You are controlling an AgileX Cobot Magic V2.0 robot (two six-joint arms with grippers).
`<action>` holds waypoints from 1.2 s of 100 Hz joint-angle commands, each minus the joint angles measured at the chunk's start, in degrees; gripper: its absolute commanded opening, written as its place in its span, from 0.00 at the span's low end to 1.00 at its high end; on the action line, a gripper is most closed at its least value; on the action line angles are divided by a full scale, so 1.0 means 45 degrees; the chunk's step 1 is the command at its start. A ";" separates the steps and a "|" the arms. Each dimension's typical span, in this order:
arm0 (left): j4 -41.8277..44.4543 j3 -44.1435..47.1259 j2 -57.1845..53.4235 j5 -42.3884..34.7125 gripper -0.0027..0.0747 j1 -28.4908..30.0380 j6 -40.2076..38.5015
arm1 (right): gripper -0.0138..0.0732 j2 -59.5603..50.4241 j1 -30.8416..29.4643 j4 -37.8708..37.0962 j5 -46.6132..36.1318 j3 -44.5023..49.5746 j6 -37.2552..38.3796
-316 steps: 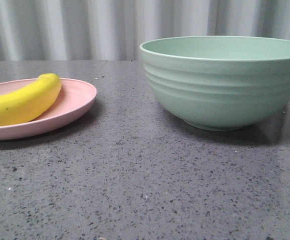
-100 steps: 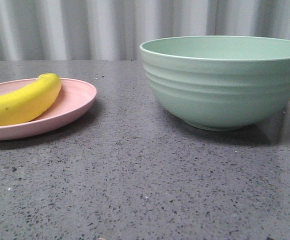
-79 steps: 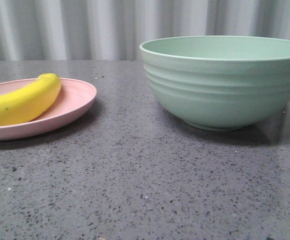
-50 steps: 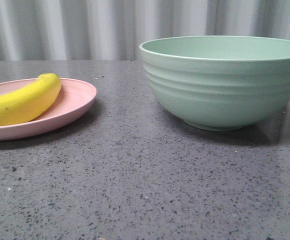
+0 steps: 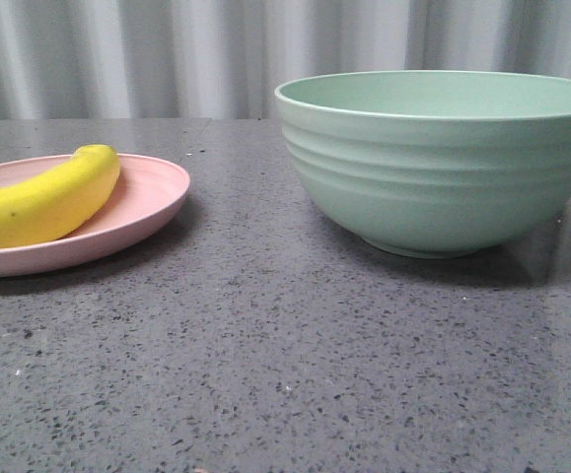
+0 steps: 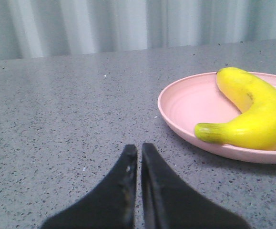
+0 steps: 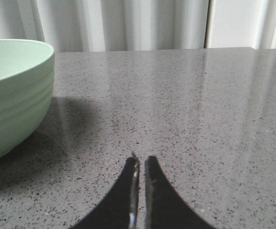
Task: Transfer banana from pink plate to green bowl
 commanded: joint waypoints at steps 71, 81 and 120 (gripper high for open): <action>-0.1019 -0.0751 -0.0301 -0.1674 0.01 0.0010 -0.0091 | 0.08 -0.0269 -0.0074 0.0631 -0.0728 -0.0496 -0.0097; -0.1019 -0.1470 0.0055 -0.1372 0.01 0.0010 -0.0091 | 0.08 0.0002 -0.0074 0.0631 -0.0458 -0.0903 -0.0097; -0.1019 -0.4492 0.3652 -0.1049 0.01 0.0010 -0.0091 | 0.08 0.3686 -0.0074 0.1257 0.2079 -0.4914 -0.0097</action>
